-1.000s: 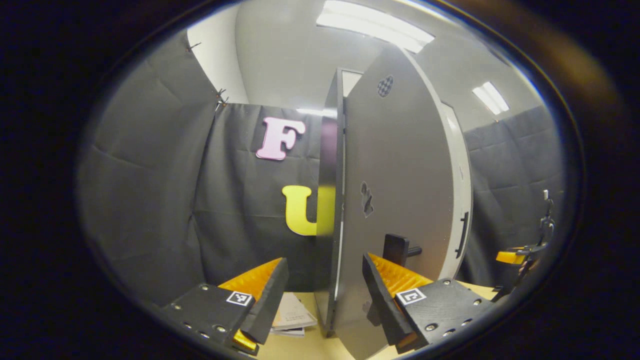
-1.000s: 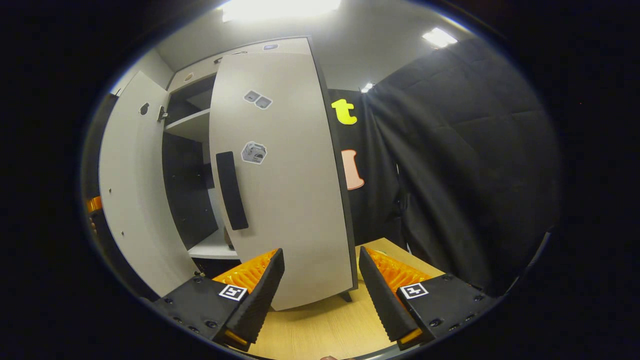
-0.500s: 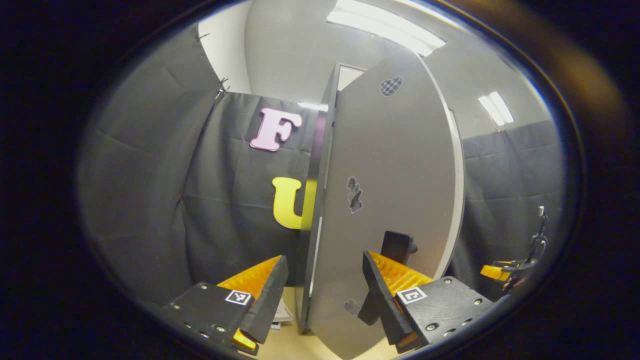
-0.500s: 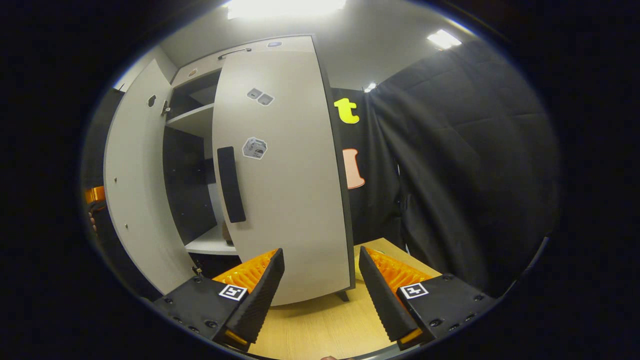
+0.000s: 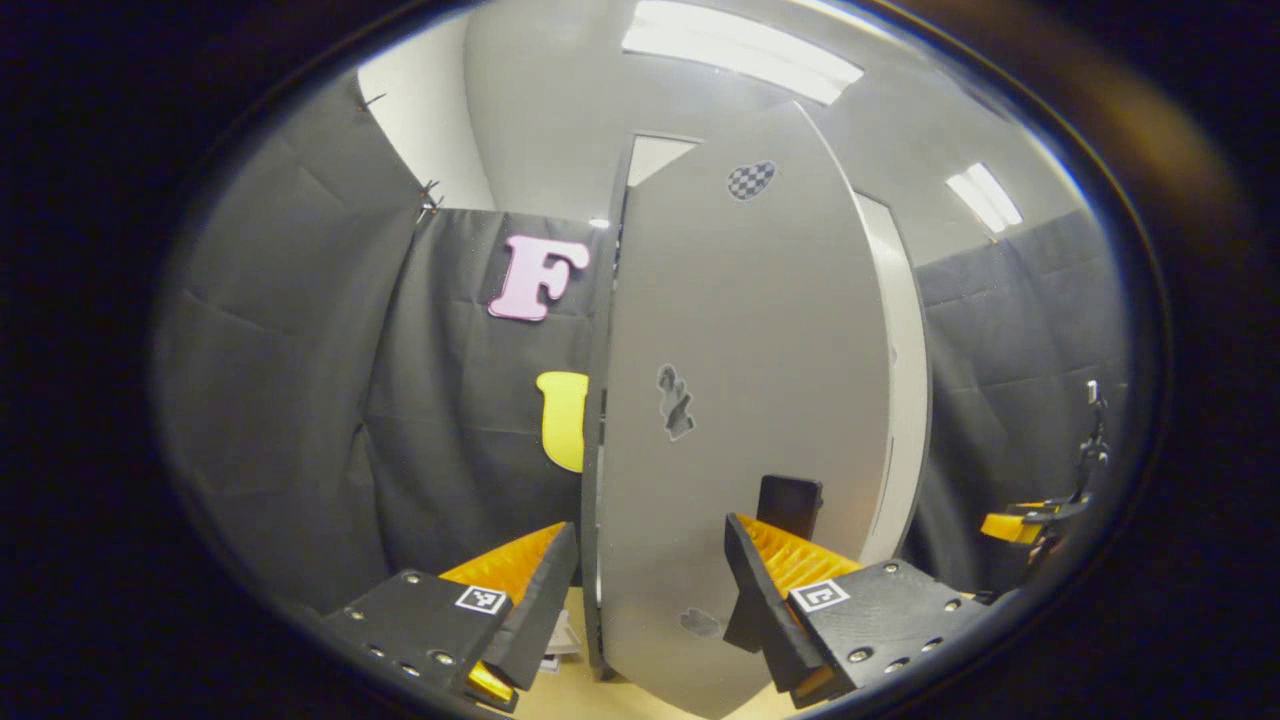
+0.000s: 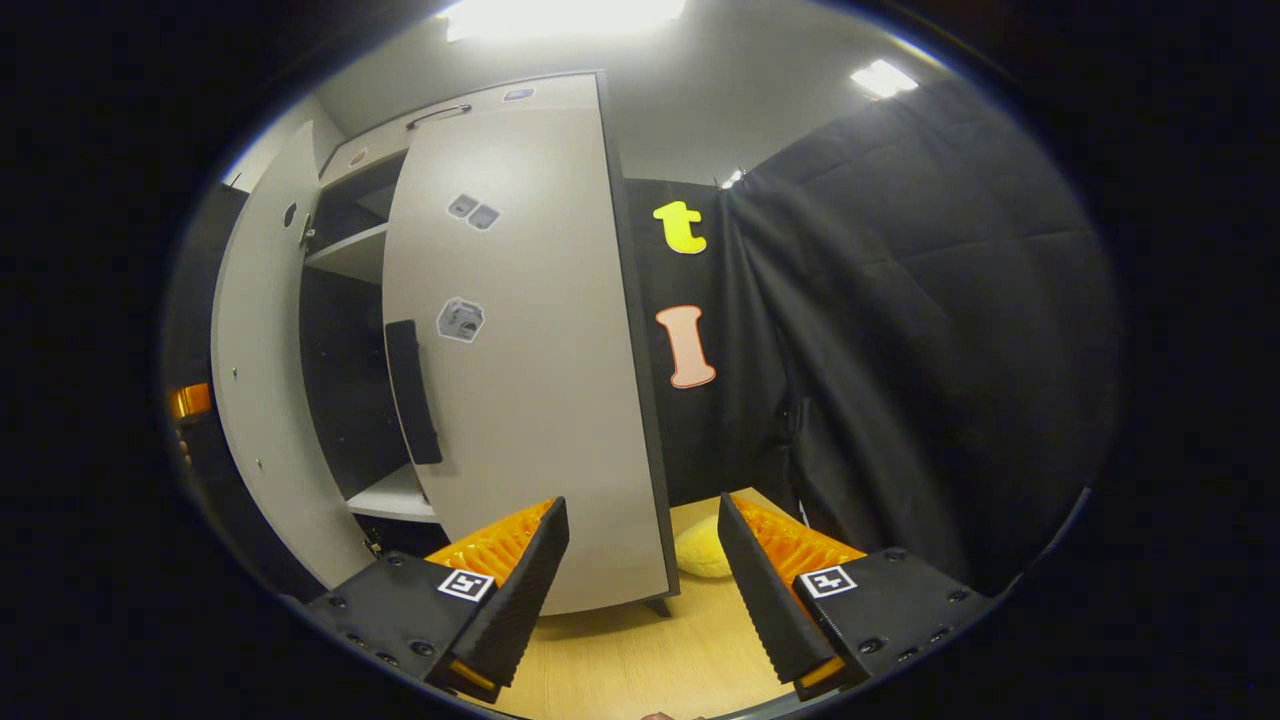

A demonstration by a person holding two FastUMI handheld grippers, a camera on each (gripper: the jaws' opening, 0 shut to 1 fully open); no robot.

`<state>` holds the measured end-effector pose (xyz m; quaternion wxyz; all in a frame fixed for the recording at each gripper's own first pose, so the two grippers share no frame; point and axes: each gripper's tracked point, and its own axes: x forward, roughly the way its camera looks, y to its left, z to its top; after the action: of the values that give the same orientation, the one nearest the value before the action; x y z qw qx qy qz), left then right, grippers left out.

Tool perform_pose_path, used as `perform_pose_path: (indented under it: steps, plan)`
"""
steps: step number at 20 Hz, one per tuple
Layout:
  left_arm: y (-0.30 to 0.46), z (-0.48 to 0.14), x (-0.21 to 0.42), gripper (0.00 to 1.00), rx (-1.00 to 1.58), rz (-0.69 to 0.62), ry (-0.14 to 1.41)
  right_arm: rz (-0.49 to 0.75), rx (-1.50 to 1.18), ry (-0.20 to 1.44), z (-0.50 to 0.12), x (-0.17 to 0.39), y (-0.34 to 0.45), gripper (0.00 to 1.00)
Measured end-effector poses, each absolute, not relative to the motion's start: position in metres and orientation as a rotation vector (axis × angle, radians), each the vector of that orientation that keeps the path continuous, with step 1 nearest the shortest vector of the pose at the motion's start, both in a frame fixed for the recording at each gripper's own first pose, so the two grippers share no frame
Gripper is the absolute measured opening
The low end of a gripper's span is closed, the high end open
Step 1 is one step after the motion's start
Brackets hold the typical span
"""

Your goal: Grab one shoe with the right hand and put it into the shoe cabinet, grab the other shoe with the left hand and put it into the shoe cabinet; then close the right door with the right hand and the left door with the left hand.

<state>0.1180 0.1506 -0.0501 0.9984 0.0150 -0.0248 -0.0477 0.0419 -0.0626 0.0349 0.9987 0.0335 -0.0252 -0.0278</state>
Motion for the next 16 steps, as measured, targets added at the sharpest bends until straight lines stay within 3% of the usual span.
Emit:
perform_pose_path:
  steps: [1,2,5,6,9,10,11,13,14,16]
  plan:
    - [0.138,-0.055,0.119,0.94,0.04,-0.093,-0.039,-0.053,0.068,-0.048,0.037,0.044,-0.071,0.95]
    - [0.125,-0.059,0.126,0.86,0.052,-0.095,-0.025,-0.053,0.064,-0.048,0.04,0.048,-0.078,0.95]
    - [0.102,-0.066,0.144,0.9,0.077,-0.031,0.001,-0.041,0.051,-0.043,0.044,0.061,-0.096,0.95]
    - [0.093,-0.069,0.141,0.86,0.078,0.008,0.004,-0.031,0.052,-0.046,0.046,0.065,-0.1,0.95]
    - [0.088,-0.079,0.111,0.86,0.077,0.103,0.004,0.049,0.058,-0.031,0.04,0.085,-0.104,0.95]
    - [0.089,-0.085,0.104,0.93,0.078,0.124,0.018,0.072,0.058,-0.021,0.035,0.089,-0.105,0.9]
    - [0.092,-0.09,0.095,0.86,0.08,0.157,0.03,0.099,0.061,-0.005,0.031,0.093,-0.104,0.95]
    - [0.096,-0.097,0.075,0.91,0.063,0.218,0.039,0.153,0.065,0.022,0.023,0.101,-0.102,0.95]
    - [0.098,-0.1,0.067,0.86,0.044,0.245,0.037,0.173,0.064,0.027,0.022,0.103,-0.101,0.95]
    - [0.096,-0.106,0.057,0.87,-0.004,0.261,0.042,0.204,0.054,0.043,0.021,0.105,-0.097,0.96]
